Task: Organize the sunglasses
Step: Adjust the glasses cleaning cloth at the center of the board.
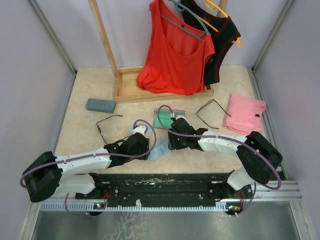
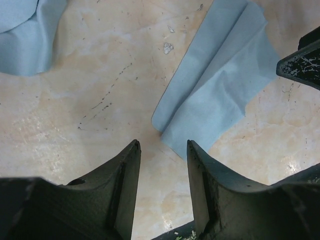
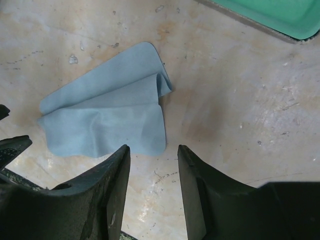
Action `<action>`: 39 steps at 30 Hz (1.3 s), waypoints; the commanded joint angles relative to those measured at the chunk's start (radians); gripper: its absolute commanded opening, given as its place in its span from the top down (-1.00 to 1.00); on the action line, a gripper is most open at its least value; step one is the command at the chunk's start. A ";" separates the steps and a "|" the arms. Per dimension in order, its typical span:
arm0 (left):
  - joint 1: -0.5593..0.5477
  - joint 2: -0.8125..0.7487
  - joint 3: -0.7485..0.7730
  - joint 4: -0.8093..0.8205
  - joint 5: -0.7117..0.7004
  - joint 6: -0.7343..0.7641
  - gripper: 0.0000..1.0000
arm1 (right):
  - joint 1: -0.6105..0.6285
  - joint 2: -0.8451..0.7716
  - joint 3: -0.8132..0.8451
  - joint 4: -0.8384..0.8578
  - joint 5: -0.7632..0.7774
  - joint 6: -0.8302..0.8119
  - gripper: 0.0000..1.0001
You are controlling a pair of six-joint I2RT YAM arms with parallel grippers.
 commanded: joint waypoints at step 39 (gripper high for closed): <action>0.046 -0.074 -0.027 0.102 0.051 -0.045 -0.19 | 0.110 -0.088 -0.059 -0.276 0.160 0.131 1.00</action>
